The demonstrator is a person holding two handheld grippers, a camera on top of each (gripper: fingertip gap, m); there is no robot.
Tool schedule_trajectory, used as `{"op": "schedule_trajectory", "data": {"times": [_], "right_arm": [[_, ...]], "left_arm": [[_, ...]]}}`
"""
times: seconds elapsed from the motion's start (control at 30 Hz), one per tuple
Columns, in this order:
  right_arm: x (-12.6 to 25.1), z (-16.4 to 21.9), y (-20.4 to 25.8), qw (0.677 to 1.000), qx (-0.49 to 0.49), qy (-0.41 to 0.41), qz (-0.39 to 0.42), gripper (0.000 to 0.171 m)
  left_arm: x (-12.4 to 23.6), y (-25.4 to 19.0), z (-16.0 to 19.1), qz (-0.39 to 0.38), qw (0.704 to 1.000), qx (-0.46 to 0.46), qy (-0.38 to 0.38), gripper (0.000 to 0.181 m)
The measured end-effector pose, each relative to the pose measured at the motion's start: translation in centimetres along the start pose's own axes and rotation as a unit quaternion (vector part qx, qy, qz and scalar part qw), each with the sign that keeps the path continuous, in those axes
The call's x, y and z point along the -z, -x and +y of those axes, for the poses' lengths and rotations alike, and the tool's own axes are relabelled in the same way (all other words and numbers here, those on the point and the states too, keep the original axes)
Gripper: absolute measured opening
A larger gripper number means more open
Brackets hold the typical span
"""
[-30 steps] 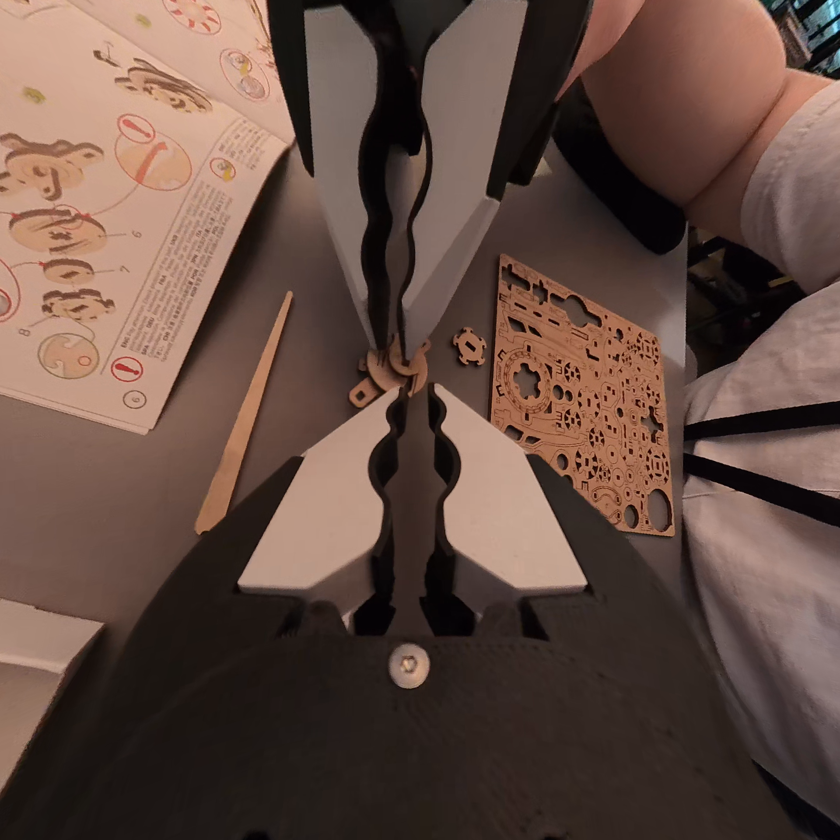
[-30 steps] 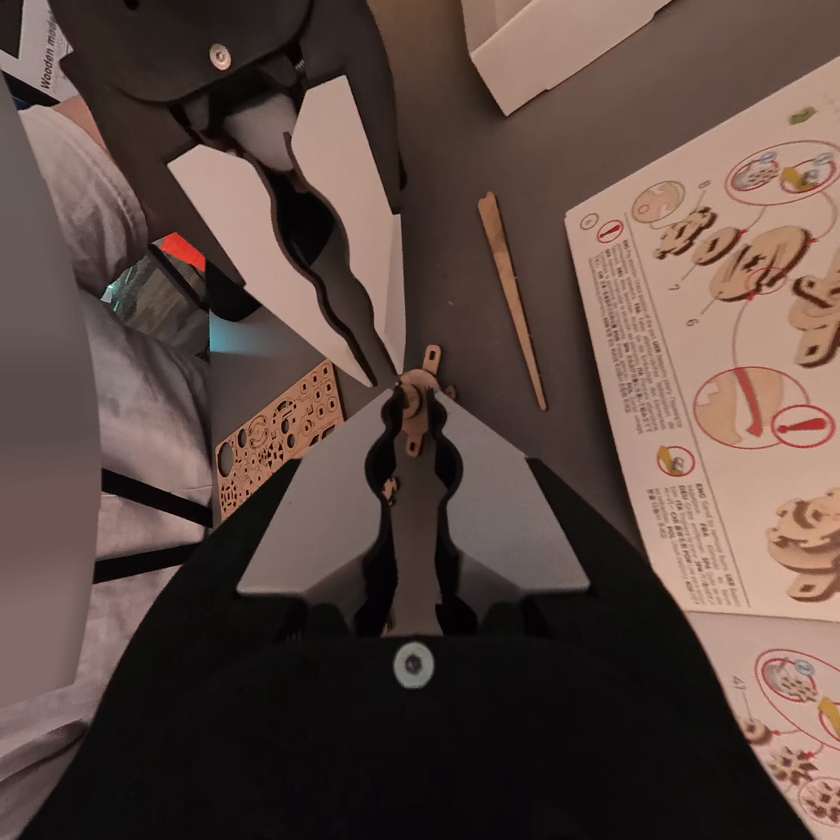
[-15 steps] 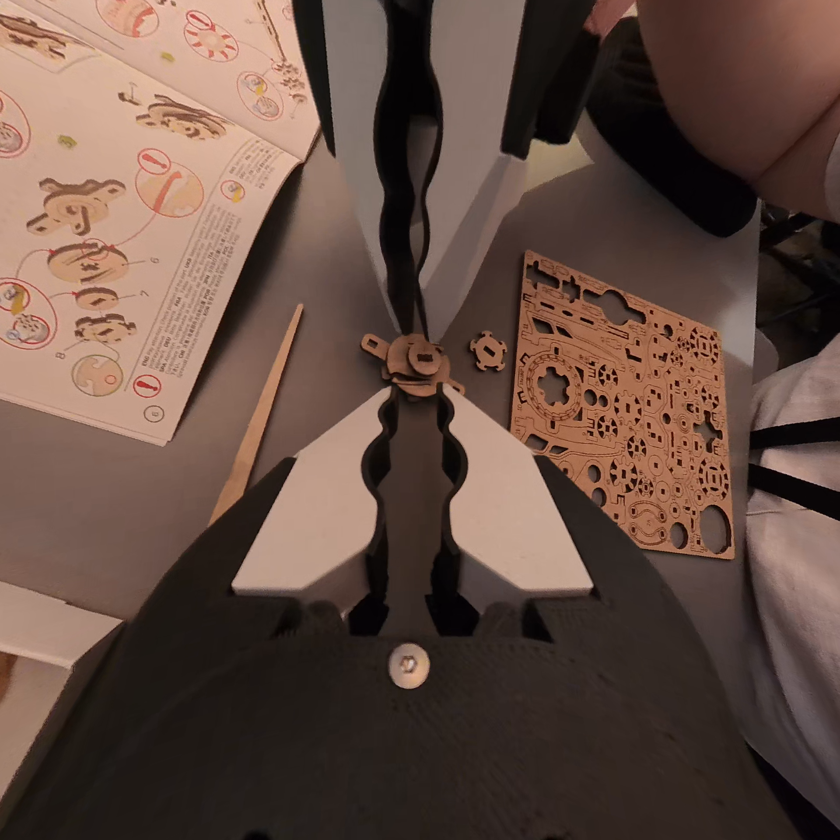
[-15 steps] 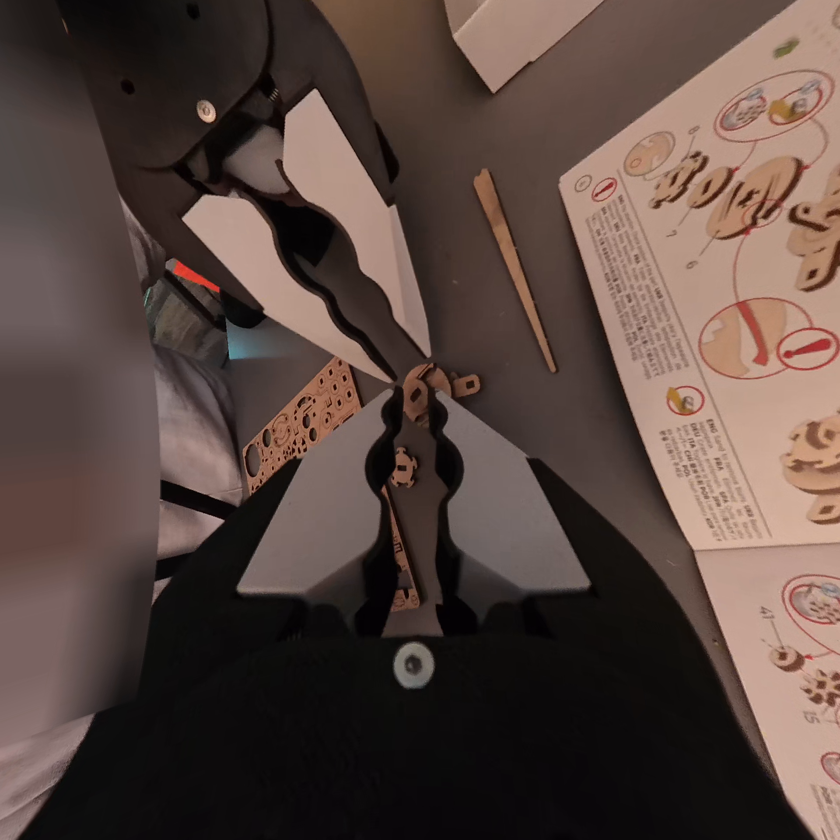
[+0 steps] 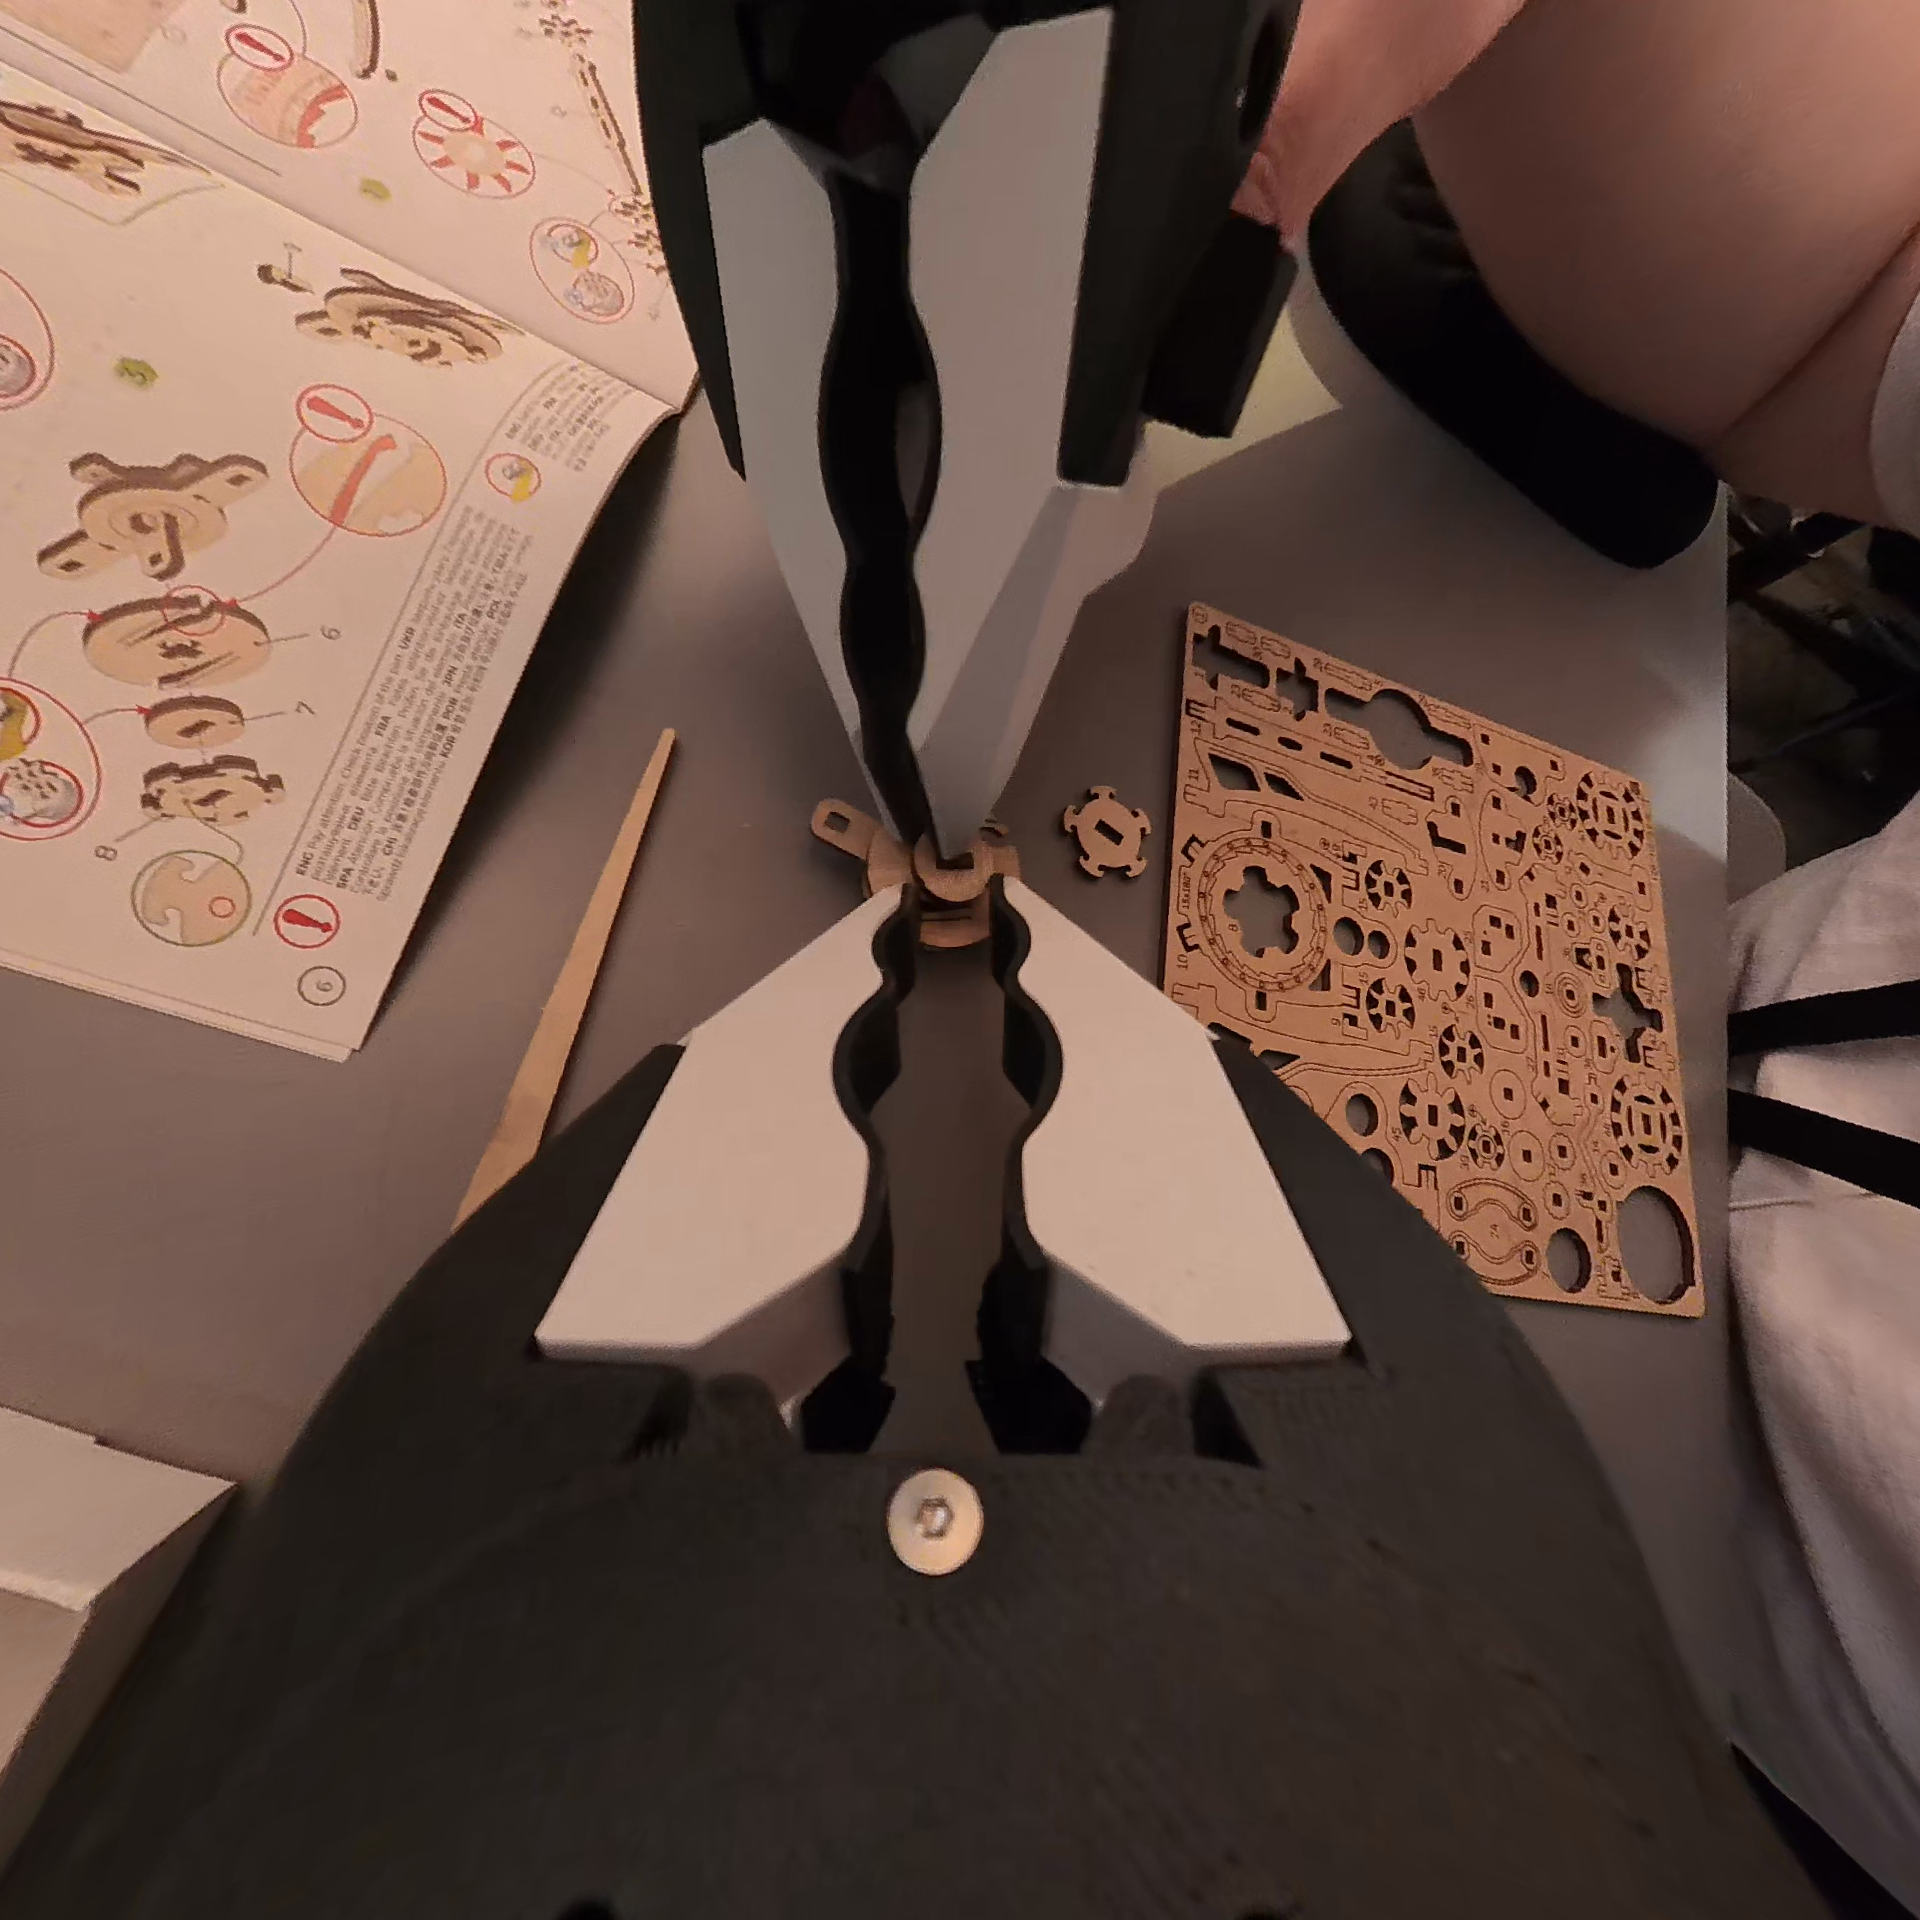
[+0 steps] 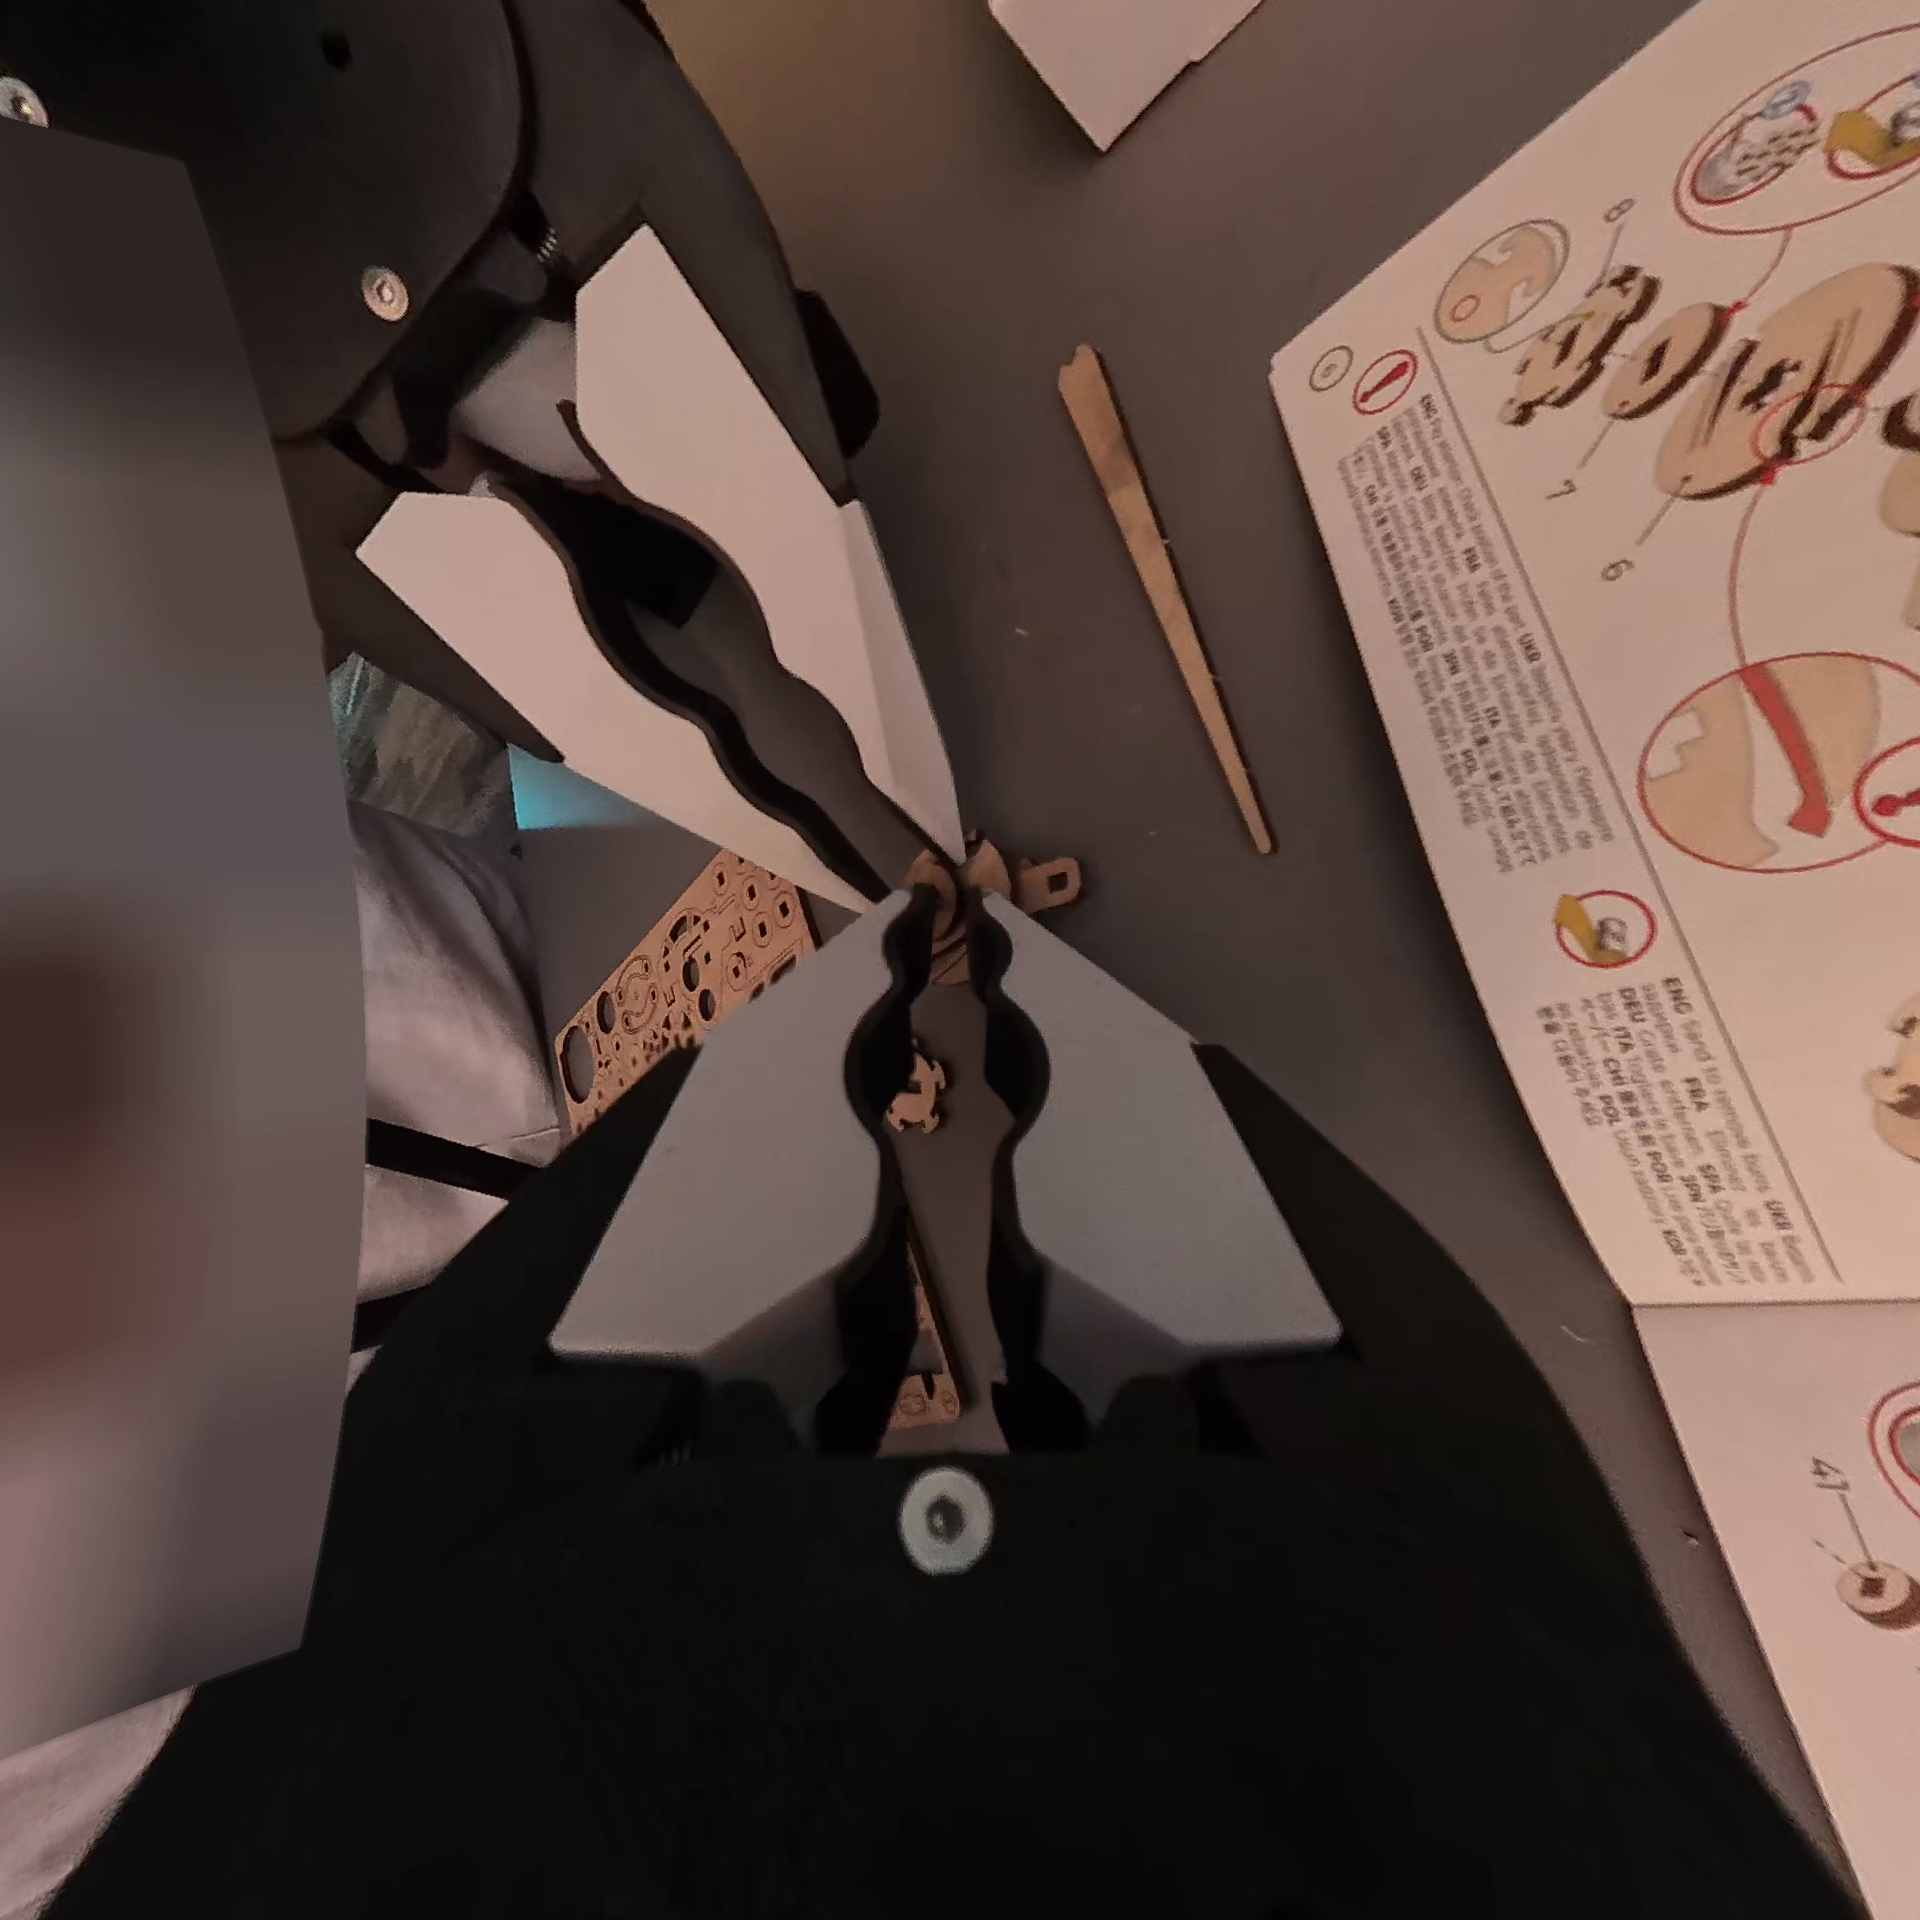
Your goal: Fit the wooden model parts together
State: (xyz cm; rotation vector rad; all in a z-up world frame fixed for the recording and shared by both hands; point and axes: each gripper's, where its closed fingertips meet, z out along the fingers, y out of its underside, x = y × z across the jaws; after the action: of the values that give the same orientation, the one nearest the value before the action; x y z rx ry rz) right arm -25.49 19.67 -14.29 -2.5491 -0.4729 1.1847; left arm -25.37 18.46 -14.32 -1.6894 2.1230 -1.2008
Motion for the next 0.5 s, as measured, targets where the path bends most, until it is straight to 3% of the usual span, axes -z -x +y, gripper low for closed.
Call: {"op": "schedule_trajectory", "data": {"times": [0.03, 0.5], "right_arm": [[0.04, 0.02, 0.00, 1.000, -0.006, -0.001, -0.005, 0.004], [0.11, 0.25, 0.08, 1.000, 0.010, -0.002, 0.006, 0.005]], "left_arm": [[-0.03, -0.02, -0.02, 0.000, 1.000, -0.001, -0.001, 0.011], [-0.22, -0.13, -0.13, -0.016, 0.999, -0.036, -0.003, 0.011]]}}
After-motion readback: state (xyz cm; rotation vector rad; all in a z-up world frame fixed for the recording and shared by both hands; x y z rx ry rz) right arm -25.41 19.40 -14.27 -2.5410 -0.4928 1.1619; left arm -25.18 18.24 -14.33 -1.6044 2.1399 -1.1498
